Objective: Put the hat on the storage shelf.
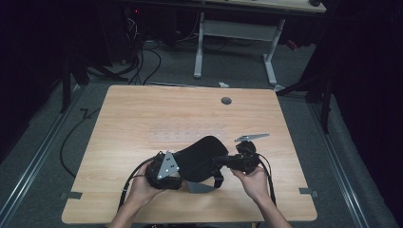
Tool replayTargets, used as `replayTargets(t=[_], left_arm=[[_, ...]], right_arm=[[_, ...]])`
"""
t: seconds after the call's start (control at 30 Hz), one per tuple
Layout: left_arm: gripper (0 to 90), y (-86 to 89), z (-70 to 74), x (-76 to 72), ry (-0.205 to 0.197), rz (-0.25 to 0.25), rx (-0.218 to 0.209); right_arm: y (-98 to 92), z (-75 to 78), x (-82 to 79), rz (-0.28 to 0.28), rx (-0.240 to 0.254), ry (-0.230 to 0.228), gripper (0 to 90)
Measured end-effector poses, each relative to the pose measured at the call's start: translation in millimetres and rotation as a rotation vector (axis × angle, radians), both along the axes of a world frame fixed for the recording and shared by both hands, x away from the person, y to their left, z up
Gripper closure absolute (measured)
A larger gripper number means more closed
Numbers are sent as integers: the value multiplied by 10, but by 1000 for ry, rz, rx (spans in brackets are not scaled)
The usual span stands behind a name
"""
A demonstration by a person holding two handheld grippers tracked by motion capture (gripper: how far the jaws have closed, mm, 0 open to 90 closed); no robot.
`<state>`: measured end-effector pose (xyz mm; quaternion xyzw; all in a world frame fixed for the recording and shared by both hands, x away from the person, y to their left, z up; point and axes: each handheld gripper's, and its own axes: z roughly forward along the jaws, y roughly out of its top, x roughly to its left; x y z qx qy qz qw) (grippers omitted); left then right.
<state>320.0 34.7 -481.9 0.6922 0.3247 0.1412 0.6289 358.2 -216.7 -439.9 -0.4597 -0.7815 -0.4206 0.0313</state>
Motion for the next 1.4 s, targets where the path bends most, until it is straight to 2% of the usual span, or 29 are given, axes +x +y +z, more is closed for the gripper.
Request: replayTargets(t=[0.03, 0.1, 0.17, 0.43, 0.83, 0.93, 1.03, 1.1, 1.2, 1.27, 1.33, 1.4], left_arm=[[354, 19, 4, 0, 8, -4, -5], [372, 23, 7, 0, 15, -5, -15], [436, 34, 15, -2, 24, -8, -28], [575, 85, 53, -17, 45, -45, -44], [696, 137, 101, -15, 86, -95, -51], [749, 138, 113, -32, 83, -112, -55], [801, 139, 133, -67, 66, -141, -38], [857, 140, 145, -92, 55, -158, -39], [867, 102, 139, -142, 75, -209, -35], [868, 90, 128, -149, 78, -214, -26], [868, 93, 120, -140, 96, -217, -36], [868, 119, 125, -124, 118, -212, -55]], right_arm=[[1, -2, 10, -3, 8, 3, 838], [1, -4, 12, -4, 13, 7, 837], [4, -10, 17, -4, 20, 8, 835], [22, -24, 25, -13, 52, -21, 818], [34, -56, 60, -10, 88, -16, 808], [33, -63, 72, -12, 93, -11, 796], [30, -70, 86, -13, 100, -8, 781], [28, -70, 88, -17, 106, -2, 759], [12, -70, 96, -37, 133, -14, 726], [7, -68, 99, -44, 141, -23, 694], [-7, -65, 102, -64, 157, -37, 621], [-27, -62, 91, -70, 172, -46, 589]])
